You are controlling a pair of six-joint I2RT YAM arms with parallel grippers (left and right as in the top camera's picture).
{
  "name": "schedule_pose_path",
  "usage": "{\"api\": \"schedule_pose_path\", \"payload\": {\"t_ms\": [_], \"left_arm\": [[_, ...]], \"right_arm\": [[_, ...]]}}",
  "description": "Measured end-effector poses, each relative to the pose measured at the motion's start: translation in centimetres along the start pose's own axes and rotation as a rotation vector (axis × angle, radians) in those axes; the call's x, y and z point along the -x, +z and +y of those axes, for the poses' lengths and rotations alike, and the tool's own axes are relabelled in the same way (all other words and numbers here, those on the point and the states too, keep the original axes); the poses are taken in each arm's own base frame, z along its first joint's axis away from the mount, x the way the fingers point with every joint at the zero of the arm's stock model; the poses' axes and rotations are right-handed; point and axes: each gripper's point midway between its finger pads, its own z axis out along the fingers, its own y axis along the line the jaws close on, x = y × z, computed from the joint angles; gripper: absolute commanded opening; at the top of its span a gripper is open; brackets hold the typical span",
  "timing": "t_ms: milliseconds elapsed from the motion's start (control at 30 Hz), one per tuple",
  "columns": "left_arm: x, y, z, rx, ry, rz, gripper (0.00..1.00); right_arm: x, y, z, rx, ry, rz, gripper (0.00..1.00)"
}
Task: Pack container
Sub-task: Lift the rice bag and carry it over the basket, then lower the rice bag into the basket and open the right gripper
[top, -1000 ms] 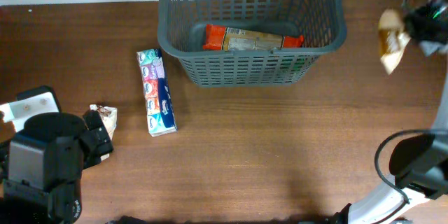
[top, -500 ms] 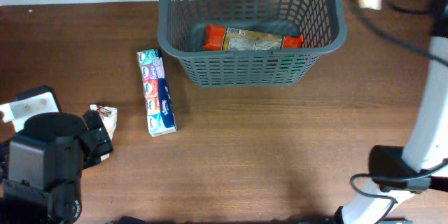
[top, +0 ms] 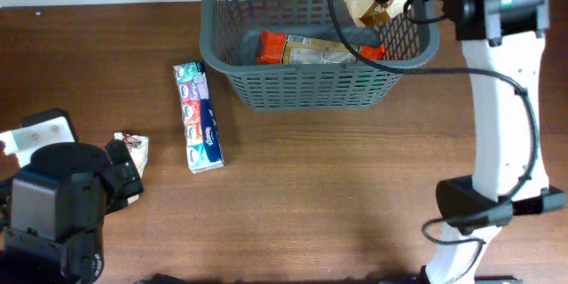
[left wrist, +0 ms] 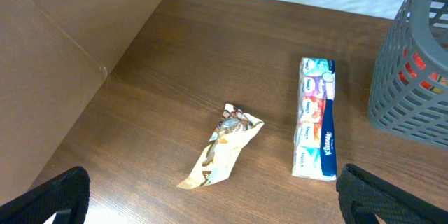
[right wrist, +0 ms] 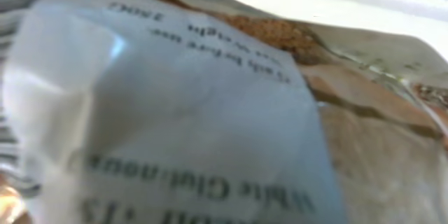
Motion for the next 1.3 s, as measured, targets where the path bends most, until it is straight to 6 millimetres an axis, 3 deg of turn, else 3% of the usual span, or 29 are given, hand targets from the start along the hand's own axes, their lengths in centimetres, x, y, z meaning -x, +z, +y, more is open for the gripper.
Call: {"api": "schedule_pose_path", "payload": {"t_ms": [433, 500, 667, 867, 1033, 1067, 1100, 1300], "left_arm": [[0.0, 0.0, 0.0, 0.000, 0.000, 0.000, 0.99], [0.0, 0.0, 0.0, 0.000, 0.000, 0.000, 1.00], [0.0, 0.0, 0.0, 0.000, 0.000, 0.000, 1.00], [0.0, 0.0, 0.0, 0.000, 0.000, 0.000, 1.00], [0.0, 0.0, 0.0, 0.000, 0.000, 0.000, 1.00], [0.0, 0.0, 0.0, 0.000, 0.000, 0.000, 0.99], [0.0, 0.0, 0.0, 0.000, 0.000, 0.000, 0.99], [0.0, 0.0, 0.0, 0.000, 0.000, 0.000, 1.00]], "right_arm": [[-7.5, 9.4, -3.2, 0.033, -0.090, 0.203, 0.06], [-8.7, 10.5, -3.5, 0.041, -0.090, 0.228, 0.11], [-11.2, 12.8, -4.1, 0.057, -0.087, 0.282, 0.11], [-12.6, 14.2, -4.4, 0.066, -0.079, 0.307, 0.12], [-12.6, 14.3, -4.4, 0.066, -0.081, 0.307, 0.32], [-12.7, 14.3, -4.4, 0.066, -0.075, 0.309, 0.59], [-12.7, 14.3, -4.5, 0.066, -0.075, 0.310, 0.66], [-12.8, 14.6, -4.6, 0.060, -0.041, 0.307, 0.80]]}}
